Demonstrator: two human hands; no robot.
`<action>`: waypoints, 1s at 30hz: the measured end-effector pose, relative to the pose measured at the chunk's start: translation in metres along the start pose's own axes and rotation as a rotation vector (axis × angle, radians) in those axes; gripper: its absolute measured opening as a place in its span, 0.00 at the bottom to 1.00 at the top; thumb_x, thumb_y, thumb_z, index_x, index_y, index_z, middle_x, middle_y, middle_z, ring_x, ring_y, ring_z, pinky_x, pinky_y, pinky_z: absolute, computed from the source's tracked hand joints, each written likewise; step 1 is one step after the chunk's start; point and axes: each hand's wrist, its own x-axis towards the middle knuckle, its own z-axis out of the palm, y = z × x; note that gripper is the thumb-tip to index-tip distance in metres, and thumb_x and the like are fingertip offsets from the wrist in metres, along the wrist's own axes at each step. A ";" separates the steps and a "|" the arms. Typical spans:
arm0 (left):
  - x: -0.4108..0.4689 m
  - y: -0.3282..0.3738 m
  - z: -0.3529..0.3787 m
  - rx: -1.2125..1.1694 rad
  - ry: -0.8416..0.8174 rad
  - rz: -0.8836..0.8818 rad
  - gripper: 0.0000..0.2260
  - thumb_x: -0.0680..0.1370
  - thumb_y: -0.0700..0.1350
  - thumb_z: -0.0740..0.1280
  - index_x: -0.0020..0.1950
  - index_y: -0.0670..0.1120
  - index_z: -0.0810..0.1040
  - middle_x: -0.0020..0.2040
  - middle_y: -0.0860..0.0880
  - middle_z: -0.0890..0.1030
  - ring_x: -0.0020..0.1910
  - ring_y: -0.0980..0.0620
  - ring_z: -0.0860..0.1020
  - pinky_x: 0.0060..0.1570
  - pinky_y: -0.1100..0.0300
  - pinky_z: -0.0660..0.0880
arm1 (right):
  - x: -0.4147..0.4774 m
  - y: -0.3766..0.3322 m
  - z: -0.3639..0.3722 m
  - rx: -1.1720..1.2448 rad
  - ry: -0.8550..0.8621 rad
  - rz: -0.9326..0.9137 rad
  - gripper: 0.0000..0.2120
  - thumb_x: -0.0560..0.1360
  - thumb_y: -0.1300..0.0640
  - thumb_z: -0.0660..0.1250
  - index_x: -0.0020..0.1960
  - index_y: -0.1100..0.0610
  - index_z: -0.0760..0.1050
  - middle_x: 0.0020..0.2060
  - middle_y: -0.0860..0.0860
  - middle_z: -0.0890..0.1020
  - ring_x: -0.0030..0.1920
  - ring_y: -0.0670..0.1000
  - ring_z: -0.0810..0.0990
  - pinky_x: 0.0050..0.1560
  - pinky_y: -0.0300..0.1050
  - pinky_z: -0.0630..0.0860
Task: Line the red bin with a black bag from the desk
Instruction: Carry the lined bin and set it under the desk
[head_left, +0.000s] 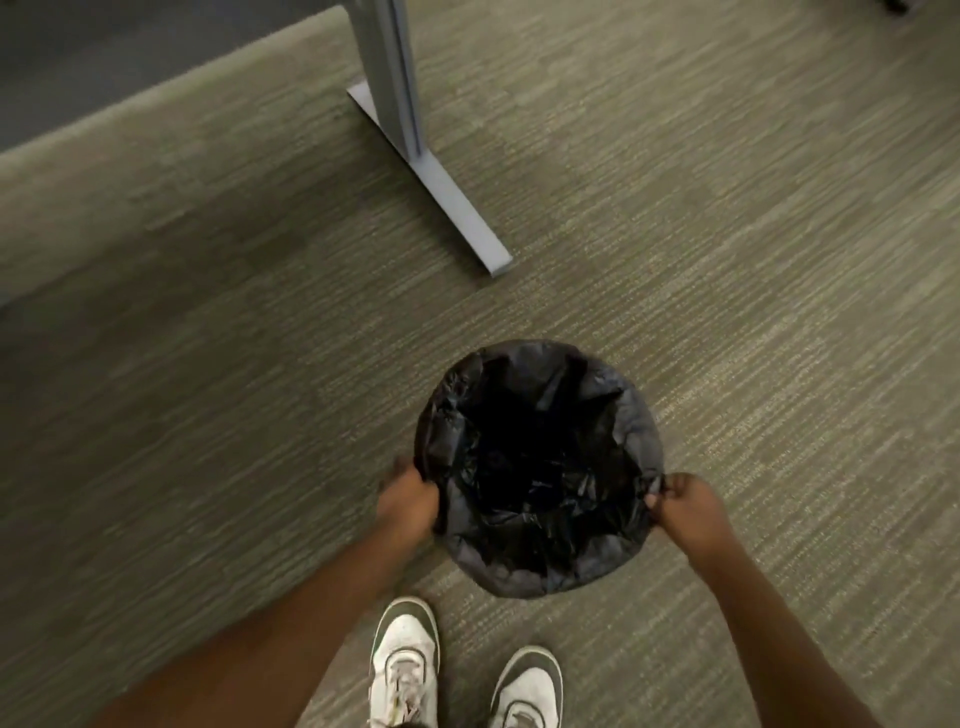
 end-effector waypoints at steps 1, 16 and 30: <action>0.011 0.001 -0.010 -0.020 0.017 -0.032 0.14 0.77 0.42 0.60 0.61 0.40 0.71 0.58 0.36 0.78 0.56 0.37 0.77 0.49 0.51 0.72 | 0.011 -0.014 0.006 -0.001 -0.003 -0.016 0.01 0.69 0.61 0.68 0.40 0.58 0.79 0.37 0.60 0.84 0.40 0.61 0.83 0.46 0.59 0.81; 0.091 -0.004 -0.090 -0.181 0.131 -0.193 0.16 0.78 0.44 0.60 0.63 0.37 0.70 0.61 0.35 0.76 0.56 0.35 0.76 0.54 0.46 0.76 | 0.066 -0.180 0.061 -0.215 -0.034 -0.299 0.06 0.70 0.63 0.64 0.38 0.65 0.76 0.32 0.59 0.76 0.36 0.58 0.78 0.36 0.44 0.68; 0.112 -0.024 -0.108 -0.195 0.173 -0.246 0.15 0.79 0.41 0.60 0.64 0.36 0.68 0.61 0.34 0.74 0.57 0.35 0.75 0.50 0.47 0.73 | 0.066 -0.223 0.104 -0.346 -0.065 -0.394 0.07 0.72 0.65 0.61 0.41 0.67 0.77 0.39 0.65 0.79 0.39 0.59 0.75 0.39 0.45 0.66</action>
